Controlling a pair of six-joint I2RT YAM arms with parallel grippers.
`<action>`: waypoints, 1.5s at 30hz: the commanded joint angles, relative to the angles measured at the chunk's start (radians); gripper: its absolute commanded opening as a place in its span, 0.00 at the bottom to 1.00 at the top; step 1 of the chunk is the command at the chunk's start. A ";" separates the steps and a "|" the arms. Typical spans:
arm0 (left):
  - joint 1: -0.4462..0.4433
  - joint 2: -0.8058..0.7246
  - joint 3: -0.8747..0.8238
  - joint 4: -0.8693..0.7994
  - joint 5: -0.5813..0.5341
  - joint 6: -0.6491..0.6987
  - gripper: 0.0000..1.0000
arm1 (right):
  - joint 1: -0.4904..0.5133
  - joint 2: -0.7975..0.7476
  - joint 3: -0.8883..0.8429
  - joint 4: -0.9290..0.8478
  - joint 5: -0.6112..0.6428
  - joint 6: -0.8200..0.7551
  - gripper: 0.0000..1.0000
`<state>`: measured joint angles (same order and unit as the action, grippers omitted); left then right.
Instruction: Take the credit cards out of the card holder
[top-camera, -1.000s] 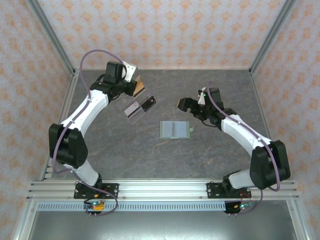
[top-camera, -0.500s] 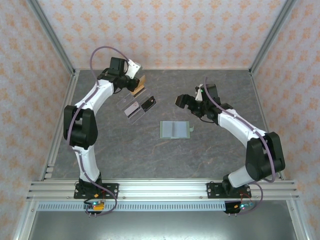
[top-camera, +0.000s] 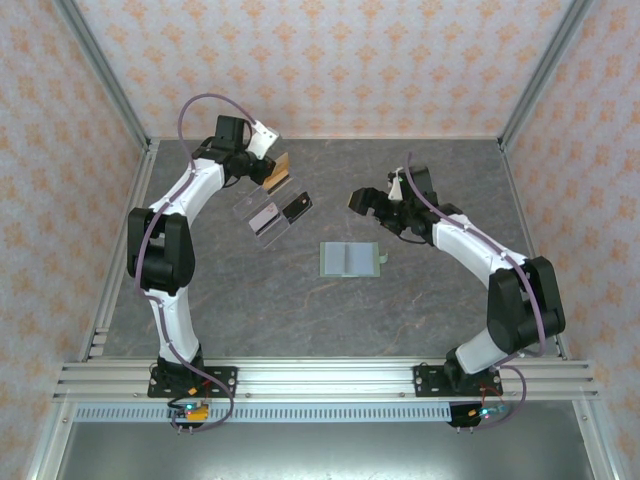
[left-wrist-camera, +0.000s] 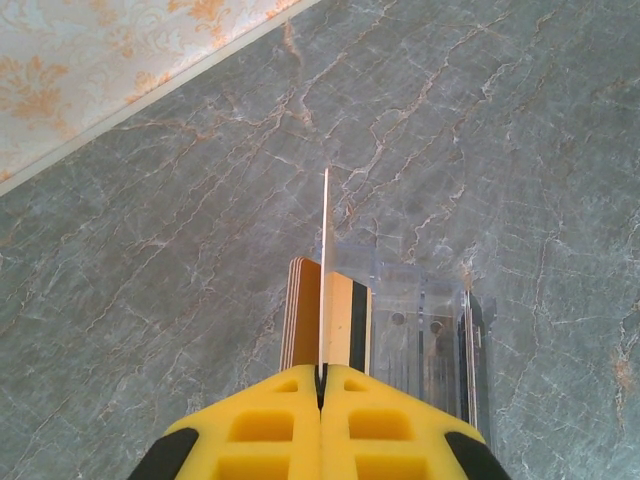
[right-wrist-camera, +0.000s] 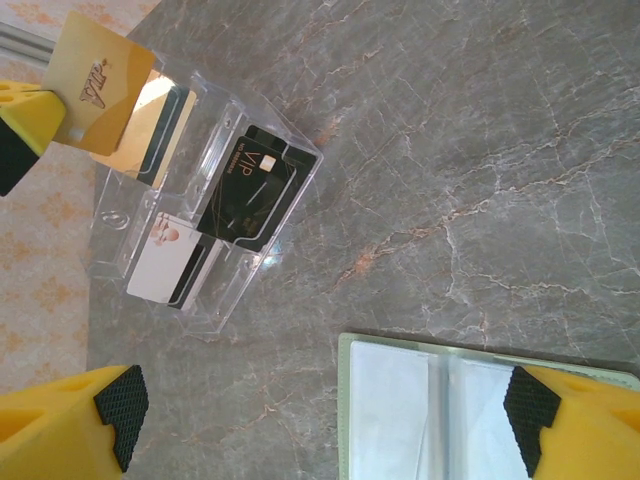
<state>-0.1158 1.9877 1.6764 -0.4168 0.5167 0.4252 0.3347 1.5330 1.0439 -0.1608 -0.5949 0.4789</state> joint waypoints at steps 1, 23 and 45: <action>0.009 -0.005 -0.018 -0.014 0.004 0.033 0.00 | -0.001 0.008 0.032 0.001 -0.011 0.011 0.94; 0.017 -0.072 -0.107 0.059 -0.024 -0.004 0.23 | 0.000 0.024 0.028 0.006 -0.047 0.037 0.94; -0.048 -0.412 -0.432 0.214 -0.224 -0.743 0.55 | 0.218 0.196 0.147 -0.312 0.258 -0.132 0.78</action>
<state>-0.1394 1.6093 1.3502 -0.3012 0.3447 -0.1345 0.5129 1.6840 1.1511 -0.3878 -0.4339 0.3988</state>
